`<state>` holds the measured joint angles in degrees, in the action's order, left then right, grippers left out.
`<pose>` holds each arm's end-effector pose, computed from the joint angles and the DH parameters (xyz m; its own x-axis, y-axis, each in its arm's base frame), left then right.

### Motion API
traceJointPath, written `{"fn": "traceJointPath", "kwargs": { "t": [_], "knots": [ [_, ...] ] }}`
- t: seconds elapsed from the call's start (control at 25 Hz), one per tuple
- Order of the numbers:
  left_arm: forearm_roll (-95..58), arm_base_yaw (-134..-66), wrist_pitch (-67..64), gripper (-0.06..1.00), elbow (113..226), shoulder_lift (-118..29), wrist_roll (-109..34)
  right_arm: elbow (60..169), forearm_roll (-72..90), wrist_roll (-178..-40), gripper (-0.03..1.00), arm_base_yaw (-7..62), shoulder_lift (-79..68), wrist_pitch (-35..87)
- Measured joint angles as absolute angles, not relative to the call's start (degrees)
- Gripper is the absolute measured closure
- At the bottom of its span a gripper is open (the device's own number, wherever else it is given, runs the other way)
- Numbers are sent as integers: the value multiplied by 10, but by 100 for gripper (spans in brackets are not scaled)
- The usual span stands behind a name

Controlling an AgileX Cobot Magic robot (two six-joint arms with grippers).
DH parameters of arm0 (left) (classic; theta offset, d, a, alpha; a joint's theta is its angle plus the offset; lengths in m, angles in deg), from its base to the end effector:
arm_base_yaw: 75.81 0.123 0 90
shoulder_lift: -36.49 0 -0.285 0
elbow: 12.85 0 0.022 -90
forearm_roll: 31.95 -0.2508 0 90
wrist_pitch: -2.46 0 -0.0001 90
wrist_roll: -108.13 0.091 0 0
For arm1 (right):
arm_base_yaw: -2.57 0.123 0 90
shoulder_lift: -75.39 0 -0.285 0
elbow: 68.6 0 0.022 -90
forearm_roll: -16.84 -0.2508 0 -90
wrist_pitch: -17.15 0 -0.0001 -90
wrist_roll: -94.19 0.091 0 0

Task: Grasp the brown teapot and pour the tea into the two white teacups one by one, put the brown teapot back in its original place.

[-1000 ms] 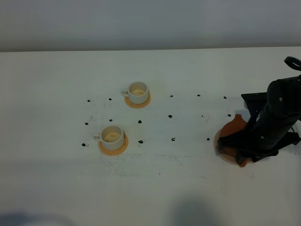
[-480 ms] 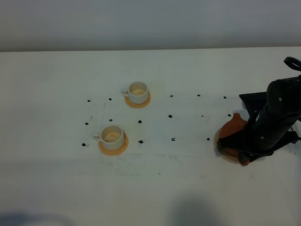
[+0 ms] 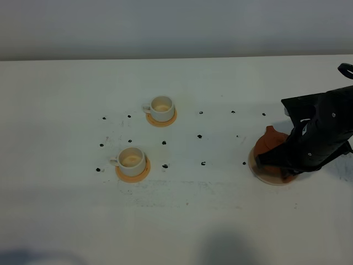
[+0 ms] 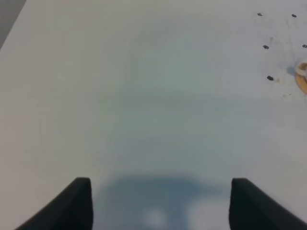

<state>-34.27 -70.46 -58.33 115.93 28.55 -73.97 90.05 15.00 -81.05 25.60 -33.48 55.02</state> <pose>0.0003 0.0033 0.2644 -0.4946 -0.0633 -0.8668 -0.1320 0.9912 0.0030 0.2907 0.1255 0.1585 -0.9379 -0.2811 -0.2033 -0.2951 0.9546 0.0415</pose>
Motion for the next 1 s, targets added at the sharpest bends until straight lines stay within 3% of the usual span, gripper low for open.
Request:
{"fn": "traceJointPath", "kwargs": {
  "t": [1.0],
  "knots": [
    [-343,-705,-583,37,1159,286,-740,854,152,-810,88,256,-334,461]
  ]
}}
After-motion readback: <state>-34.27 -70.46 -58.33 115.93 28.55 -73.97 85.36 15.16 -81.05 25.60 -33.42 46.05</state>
